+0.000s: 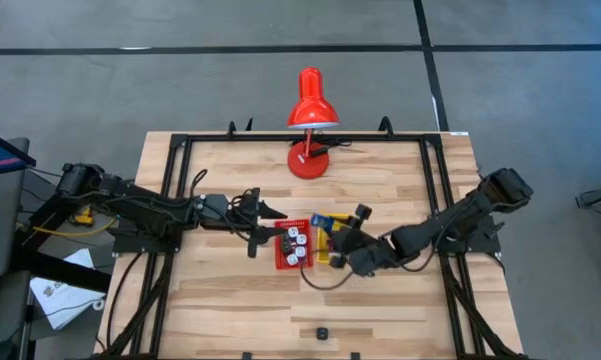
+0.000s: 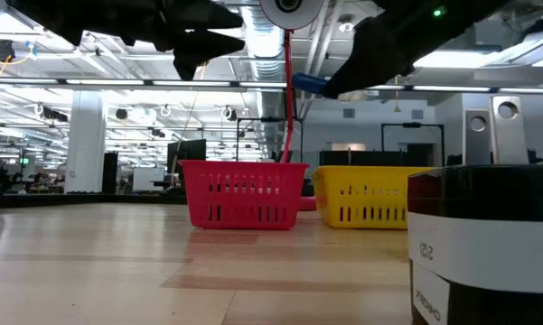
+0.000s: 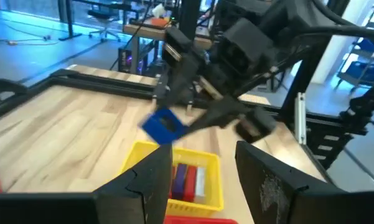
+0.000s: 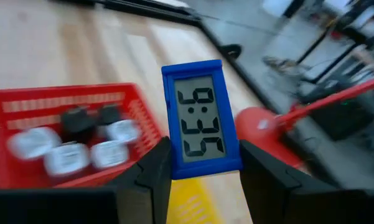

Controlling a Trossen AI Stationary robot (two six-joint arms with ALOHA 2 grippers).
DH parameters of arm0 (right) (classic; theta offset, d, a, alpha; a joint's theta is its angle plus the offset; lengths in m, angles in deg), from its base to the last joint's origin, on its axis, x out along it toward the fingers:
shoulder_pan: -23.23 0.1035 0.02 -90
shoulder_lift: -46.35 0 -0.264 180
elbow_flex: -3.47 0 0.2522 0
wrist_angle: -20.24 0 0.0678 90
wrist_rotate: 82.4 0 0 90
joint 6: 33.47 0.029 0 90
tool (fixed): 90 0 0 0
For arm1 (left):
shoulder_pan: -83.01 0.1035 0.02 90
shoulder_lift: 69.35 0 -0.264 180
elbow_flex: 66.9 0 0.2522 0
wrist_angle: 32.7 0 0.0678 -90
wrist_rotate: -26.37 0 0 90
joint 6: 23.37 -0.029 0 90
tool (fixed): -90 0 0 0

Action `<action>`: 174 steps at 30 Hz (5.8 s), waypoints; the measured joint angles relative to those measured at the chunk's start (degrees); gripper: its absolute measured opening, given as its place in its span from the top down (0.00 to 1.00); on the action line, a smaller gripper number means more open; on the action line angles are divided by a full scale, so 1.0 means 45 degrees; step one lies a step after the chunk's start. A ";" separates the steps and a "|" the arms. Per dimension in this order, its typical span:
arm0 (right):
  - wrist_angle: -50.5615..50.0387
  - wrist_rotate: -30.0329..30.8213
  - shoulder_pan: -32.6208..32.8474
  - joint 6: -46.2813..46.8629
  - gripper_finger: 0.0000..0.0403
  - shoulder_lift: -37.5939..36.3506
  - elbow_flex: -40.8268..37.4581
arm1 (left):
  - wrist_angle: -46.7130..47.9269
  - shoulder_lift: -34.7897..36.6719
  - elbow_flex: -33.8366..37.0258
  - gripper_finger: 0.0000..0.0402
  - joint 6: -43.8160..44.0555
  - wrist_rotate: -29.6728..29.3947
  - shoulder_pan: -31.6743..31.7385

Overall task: Pick & Place Office items
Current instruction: Put the blue digital timer into the yellow bin

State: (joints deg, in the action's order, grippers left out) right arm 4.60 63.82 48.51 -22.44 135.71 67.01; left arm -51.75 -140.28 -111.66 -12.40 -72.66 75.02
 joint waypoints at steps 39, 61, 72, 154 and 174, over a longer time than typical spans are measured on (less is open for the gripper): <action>0.3025 -0.0805 -0.1310 -0.4917 0.62 0.2783 0.2239 | -0.0133 -0.1790 0.0000 0.43 0.3232 0.0751 0.1400; 0.3068 -0.0703 -0.1190 -0.5081 0.60 0.2895 0.2229 | -0.0123 -0.1775 0.0000 0.86 0.2669 0.0723 0.1415; 0.1777 -0.2158 -0.0800 -0.3384 0.39 0.1959 0.2229 | -0.0217 -0.1775 0.0011 0.86 0.1379 0.1114 0.1429; -0.8105 -1.1238 -0.3331 0.2038 0.90 0.3816 0.8947 | 0.1263 -0.1226 -0.0005 0.55 -0.1110 0.4080 0.0628; -0.9850 -1.0438 -0.4623 -0.0663 0.90 0.1438 0.4162 | 0.4313 0.1600 0.0000 0.39 -0.2694 0.4322 0.0701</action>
State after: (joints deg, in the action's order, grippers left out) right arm -39.73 16.85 27.71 -25.42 142.18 85.74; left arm -32.34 -133.08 -111.66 -24.52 -53.21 78.17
